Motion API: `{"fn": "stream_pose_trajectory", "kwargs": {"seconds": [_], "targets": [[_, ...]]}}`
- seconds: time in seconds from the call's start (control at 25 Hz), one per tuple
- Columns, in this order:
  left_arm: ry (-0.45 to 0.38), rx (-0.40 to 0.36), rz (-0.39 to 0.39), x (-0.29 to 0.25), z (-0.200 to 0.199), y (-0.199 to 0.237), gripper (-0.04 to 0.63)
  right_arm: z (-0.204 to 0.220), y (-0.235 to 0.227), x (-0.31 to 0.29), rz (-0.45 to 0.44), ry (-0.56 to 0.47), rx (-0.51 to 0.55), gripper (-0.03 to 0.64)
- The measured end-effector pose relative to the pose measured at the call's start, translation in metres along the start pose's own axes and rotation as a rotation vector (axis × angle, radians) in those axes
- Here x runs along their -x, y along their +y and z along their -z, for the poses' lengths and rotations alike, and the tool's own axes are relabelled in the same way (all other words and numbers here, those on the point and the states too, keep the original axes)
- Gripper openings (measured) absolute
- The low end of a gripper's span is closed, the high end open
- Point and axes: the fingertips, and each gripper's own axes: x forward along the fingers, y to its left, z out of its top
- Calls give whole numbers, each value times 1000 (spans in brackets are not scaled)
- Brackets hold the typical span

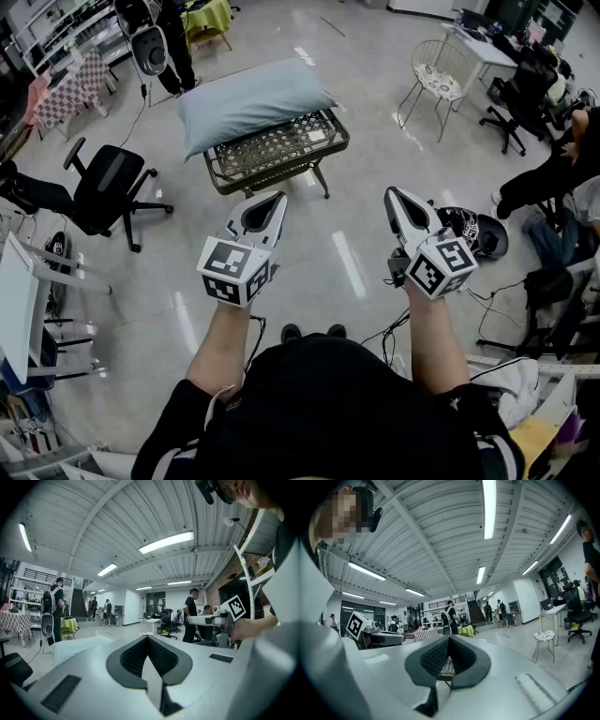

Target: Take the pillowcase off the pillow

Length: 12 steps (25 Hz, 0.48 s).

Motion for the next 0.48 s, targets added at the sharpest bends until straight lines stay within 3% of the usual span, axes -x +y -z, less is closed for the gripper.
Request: {"fn": "stream_pose_trajectory", "kwargs": {"seconds": [0.48], "targets": [[-2,-4,30,25,6,22,2,5,30,-14,37,-15,-22,6]]}}
